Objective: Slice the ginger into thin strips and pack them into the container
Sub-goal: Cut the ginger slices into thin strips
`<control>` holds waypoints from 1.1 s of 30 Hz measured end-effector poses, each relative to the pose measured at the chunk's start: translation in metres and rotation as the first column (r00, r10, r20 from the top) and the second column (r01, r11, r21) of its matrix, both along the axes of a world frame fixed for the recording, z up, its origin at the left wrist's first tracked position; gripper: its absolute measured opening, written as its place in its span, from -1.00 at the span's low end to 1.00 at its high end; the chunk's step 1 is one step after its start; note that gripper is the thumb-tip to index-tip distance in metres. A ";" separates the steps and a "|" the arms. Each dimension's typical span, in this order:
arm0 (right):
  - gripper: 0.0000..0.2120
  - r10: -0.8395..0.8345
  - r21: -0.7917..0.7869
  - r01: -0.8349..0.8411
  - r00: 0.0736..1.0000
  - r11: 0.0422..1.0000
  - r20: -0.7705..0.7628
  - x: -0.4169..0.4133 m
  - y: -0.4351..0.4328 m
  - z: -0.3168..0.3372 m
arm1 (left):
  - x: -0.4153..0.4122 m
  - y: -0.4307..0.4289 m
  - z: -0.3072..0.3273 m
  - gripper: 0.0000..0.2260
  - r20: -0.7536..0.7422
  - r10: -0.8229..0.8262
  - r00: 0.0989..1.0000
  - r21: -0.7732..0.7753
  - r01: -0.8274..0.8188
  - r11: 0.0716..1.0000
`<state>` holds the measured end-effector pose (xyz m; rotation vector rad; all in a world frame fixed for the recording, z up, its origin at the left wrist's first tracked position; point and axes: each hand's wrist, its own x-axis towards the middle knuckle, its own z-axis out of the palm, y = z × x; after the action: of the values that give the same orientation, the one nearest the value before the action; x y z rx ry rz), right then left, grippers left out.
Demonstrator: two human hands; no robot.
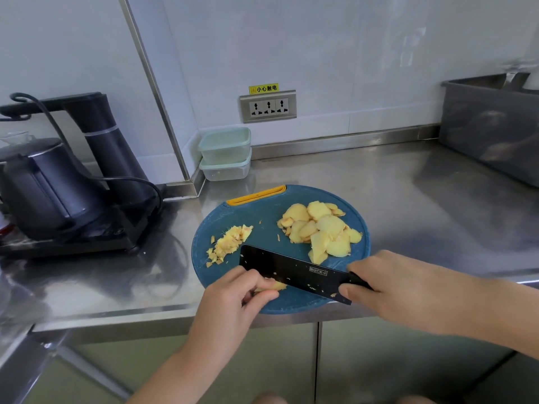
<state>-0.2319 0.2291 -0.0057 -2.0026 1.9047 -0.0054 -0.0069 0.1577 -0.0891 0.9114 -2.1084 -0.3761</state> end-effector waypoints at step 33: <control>-0.70 -0.079 0.103 0.050 0.952 0.993 0.295 -0.004 -0.009 -0.003 | 0.005 0.002 0.003 -0.93 -0.013 -0.030 0.999 -0.012 0.030 0.999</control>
<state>-0.2359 0.2199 -0.0091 -1.7627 1.7419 -0.2192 -0.0021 0.1593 -0.0865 0.8693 -2.1117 -0.3837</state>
